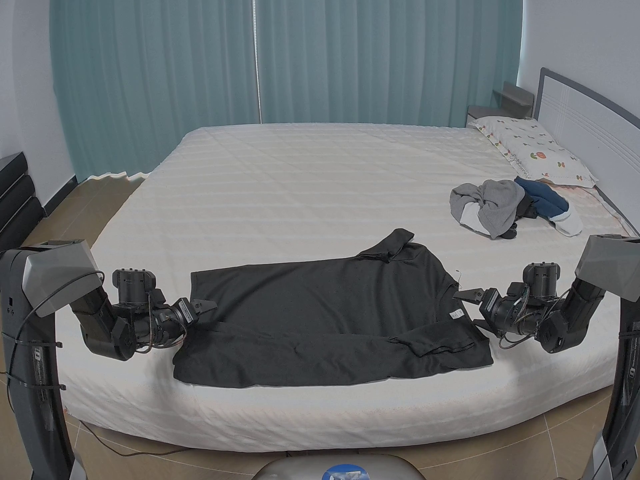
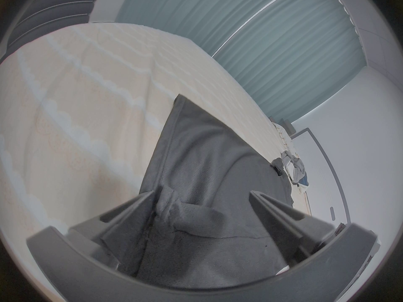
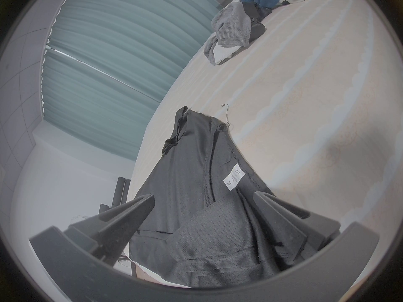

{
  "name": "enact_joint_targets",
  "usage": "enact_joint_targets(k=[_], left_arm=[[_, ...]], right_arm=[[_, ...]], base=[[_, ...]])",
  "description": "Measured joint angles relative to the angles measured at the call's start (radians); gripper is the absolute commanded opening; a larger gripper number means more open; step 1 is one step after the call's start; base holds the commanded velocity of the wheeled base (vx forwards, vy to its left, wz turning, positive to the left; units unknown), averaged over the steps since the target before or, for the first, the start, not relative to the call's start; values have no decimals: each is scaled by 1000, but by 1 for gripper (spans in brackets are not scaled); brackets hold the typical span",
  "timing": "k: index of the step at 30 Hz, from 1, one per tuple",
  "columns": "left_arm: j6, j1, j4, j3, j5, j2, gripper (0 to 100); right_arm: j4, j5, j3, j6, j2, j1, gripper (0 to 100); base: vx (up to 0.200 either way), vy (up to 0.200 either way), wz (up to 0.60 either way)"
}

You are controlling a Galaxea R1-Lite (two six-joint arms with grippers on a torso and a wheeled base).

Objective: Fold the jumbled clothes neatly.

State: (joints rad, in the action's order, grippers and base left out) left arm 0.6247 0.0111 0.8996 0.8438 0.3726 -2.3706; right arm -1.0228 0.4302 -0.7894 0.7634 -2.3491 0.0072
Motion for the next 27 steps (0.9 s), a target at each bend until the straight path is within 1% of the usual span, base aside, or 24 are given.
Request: enact_joint_targets(k=[3,6,10,14,20,27], left_arm=[[-1,-1,2,-6,-10,-4,0],[-1,-1,7,-14,-46,-7,0],[1,5,64,-33,-88,-11,0],[9,7,128,-63,-98,-12,0],[54,5,143,-109,-129,-9,0],[109,5,144,-137,-132,3,0]], right_arm=[[0,-5,3,-4,0,0,100],[-1,-6,4,-7,0,0,100],[-1,-9,4,-8,1,0,100],[-2,-11,5,-10,1,0,100],[-3,-25,-7,-11,0,4,100],[-3,-66,-42,-11,-26,33,100]], base=[[0,0,0],[0,0,0],[0,0,0],[0,0,0],[0,0,0],[0,0,0]])
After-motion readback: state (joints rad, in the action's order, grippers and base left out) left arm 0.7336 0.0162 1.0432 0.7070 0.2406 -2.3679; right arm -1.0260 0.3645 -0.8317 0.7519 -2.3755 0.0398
